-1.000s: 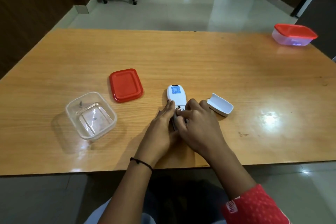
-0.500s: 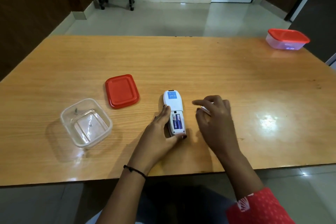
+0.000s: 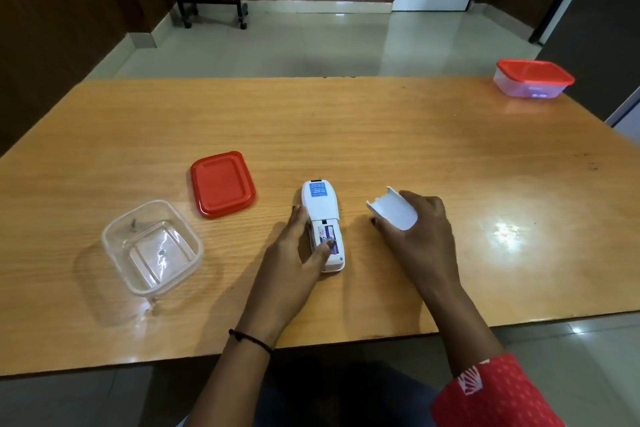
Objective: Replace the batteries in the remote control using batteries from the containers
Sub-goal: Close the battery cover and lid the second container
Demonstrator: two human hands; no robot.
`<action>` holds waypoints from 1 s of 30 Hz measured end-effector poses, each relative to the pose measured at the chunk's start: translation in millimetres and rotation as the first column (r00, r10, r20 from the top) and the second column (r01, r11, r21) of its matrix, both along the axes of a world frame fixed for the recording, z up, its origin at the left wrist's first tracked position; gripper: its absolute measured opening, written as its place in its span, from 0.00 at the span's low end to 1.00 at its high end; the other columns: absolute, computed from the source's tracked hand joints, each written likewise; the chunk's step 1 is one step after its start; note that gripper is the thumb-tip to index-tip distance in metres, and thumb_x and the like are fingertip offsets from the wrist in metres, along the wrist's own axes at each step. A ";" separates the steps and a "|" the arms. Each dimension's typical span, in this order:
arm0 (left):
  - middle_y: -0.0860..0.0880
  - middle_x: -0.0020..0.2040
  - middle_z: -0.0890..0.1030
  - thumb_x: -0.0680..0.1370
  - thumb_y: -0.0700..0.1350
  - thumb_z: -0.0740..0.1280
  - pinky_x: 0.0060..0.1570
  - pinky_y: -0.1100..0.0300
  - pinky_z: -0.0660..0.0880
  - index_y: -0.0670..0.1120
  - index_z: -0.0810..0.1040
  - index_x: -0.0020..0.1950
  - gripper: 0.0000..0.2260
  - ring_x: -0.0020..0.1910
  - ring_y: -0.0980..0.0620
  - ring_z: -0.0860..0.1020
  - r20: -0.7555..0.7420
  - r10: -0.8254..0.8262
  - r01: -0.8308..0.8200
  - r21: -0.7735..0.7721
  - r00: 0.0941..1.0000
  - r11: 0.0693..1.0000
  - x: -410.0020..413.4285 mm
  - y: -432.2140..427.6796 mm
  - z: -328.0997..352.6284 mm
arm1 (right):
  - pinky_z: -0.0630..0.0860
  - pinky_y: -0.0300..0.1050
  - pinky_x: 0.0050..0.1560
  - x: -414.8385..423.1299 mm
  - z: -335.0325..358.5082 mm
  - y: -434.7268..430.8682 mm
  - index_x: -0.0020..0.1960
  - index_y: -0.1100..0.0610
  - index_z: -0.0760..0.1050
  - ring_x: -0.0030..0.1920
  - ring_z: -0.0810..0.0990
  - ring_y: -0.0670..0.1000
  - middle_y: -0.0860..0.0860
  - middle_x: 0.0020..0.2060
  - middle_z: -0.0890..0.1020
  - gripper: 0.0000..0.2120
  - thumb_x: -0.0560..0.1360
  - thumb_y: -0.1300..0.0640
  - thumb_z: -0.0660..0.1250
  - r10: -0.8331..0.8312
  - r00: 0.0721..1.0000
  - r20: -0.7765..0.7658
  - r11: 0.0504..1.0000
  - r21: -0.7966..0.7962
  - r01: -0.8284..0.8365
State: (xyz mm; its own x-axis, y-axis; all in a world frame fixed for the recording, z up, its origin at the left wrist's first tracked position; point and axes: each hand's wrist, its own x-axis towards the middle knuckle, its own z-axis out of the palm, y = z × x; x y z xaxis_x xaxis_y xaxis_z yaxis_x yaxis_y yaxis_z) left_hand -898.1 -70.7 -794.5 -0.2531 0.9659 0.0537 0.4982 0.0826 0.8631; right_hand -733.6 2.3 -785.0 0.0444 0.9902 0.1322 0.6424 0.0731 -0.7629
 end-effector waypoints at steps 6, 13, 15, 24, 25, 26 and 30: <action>0.44 0.79 0.48 0.81 0.50 0.56 0.73 0.57 0.37 0.44 0.52 0.78 0.27 0.78 0.51 0.41 -0.325 0.020 -0.071 -0.144 0.945 0.987 5.6 8.8 -8.3 | 0.81 0.43 0.38 -26.5 9.2 -20.3 0.52 0.61 0.77 0.40 0.85 0.50 0.53 0.39 0.84 0.14 0.73 0.51 0.69 -0.055 0.762 -0.645 0.907 -0.351 -0.232; 0.53 0.65 0.73 0.79 0.39 0.58 0.59 0.68 0.71 0.51 0.66 0.70 0.20 0.63 0.56 0.73 0.149 0.099 -0.099 -0.008 0.984 0.995 14.0 6.3 0.3 | 0.81 0.48 0.46 -37.0 12.3 -32.0 0.54 0.63 0.76 0.45 0.85 0.53 0.56 0.41 0.86 0.16 0.73 0.52 0.69 -0.066 0.609 -0.790 0.865 -0.349 -0.359; 0.56 0.60 0.76 0.77 0.37 0.62 0.52 0.67 0.75 0.54 0.69 0.65 0.19 0.55 0.62 0.77 0.356 0.166 -0.177 -0.002 0.920 0.984 13.7 5.6 7.6 | 0.81 0.49 0.48 -38.8 13.2 -34.3 0.56 0.63 0.74 0.46 0.85 0.54 0.57 0.43 0.86 0.16 0.73 0.55 0.70 -0.052 0.567 -0.822 0.860 -0.326 -0.393; 0.42 0.44 0.82 0.75 0.32 0.59 0.42 0.52 0.76 0.41 0.79 0.56 0.14 0.38 0.49 0.78 0.897 0.136 -0.003 -0.148 0.421 0.989 -11.8 1.6 25.3 | 0.81 0.50 0.44 -28.6 25.9 -36.3 0.60 0.55 0.76 0.49 0.83 0.56 0.54 0.52 0.84 0.22 0.67 0.64 0.75 0.227 0.552 -0.802 0.854 -0.109 -0.508; 0.42 0.46 0.82 0.76 0.33 0.59 0.43 0.51 0.77 0.41 0.78 0.59 0.15 0.40 0.48 0.79 0.907 0.131 -0.012 -0.137 0.400 0.990 -12.1 1.6 23.1 | 0.81 0.47 0.40 -30.6 27.2 -37.7 0.59 0.54 0.77 0.47 0.83 0.53 0.52 0.52 0.83 0.23 0.66 0.65 0.75 0.235 0.572 -0.785 0.878 -0.080 -0.471; 0.42 0.49 0.82 0.77 0.34 0.59 0.44 0.50 0.78 0.42 0.76 0.62 0.15 0.41 0.48 0.80 0.919 0.119 -0.014 -0.122 0.376 0.992 -11.8 1.6 22.1 | 0.81 0.45 0.37 -32.3 27.7 -38.9 0.59 0.54 0.78 0.44 0.83 0.49 0.50 0.52 0.82 0.23 0.66 0.67 0.75 0.235 0.591 -0.771 0.903 -0.051 -0.426; 0.43 0.55 0.81 0.80 0.41 0.58 0.42 0.48 0.82 0.46 0.73 0.66 0.15 0.45 0.47 0.84 0.959 0.097 -0.016 -0.097 0.268 0.995 -10.4 3.7 19.5 | 0.80 0.45 0.31 -34.0 21.2 -38.3 0.60 0.54 0.78 0.40 0.81 0.47 0.47 0.52 0.79 0.25 0.66 0.73 0.72 0.261 0.680 -0.685 0.957 0.094 -0.273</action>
